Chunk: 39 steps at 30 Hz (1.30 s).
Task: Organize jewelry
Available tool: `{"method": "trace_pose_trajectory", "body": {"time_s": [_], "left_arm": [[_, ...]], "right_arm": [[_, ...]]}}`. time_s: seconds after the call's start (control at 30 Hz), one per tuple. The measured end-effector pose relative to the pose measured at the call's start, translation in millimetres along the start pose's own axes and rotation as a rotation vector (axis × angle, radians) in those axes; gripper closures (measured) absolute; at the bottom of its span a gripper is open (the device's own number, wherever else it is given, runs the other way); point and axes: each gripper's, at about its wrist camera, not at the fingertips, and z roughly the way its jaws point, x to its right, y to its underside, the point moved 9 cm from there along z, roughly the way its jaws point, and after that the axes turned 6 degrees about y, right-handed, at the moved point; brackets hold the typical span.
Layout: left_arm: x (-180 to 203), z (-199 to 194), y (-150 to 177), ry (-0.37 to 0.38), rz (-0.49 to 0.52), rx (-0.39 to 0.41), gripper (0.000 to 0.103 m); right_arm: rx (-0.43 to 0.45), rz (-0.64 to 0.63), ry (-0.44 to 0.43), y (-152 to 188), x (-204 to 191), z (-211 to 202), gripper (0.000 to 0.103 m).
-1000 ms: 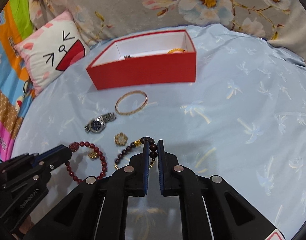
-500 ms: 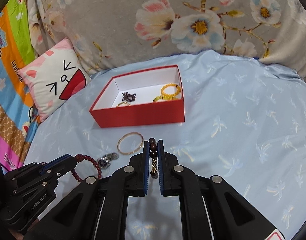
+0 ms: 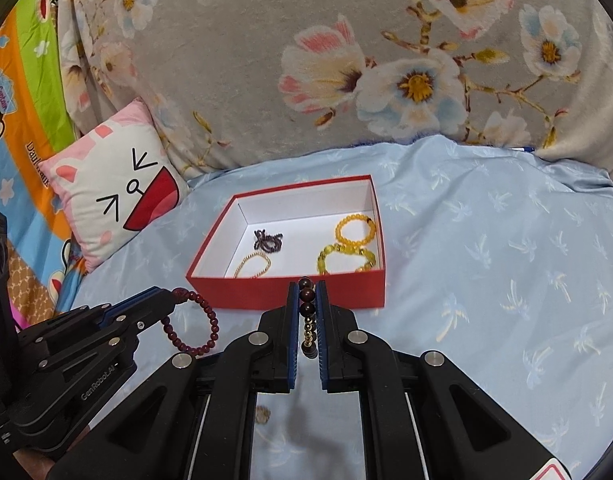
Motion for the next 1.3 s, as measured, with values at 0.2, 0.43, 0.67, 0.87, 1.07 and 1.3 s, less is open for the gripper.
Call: {"method": "trace_pose_trajectory", "body": {"time_s": [0.2, 0.43, 0.67, 0.87, 1.07, 1.3], "left_arm": [[-7.9, 18.0, -29.0, -0.019, 0.010, 0.022, 0.096], [-29.5, 46.3, -52.7, -0.034, -0.022, 0.023, 0.096], [-45.8, 84.0, -63.6, -0.059, -0.039, -0.005, 0.096], [-55.6, 109.9, -66.0, -0.084, -0.040, -0.029, 0.096], [-66.9, 128.7, -66.2, -0.095, -0.051, -0.048, 0.096], [-73.4, 143.1, -60.1, -0.111, -0.052, -0.068, 0.096]], "right_arm": [[0.024, -0.009, 0.006, -26.9, -1.7, 18.9, 0.095], [0.004, 0.027, 0.015, -46.4, 6.9, 58.8, 0.095], [-0.040, 0.022, 0.007, -49.4, -5.9, 100.1, 0.095], [-0.066, 0.006, -0.005, -52.0, -18.4, 129.2, 0.095], [-0.098, 0.005, -0.021, -54.3, -24.4, 154.9, 0.095], [-0.125, -0.015, -0.001, -45.8, -26.0, 174.7, 0.095]]}}
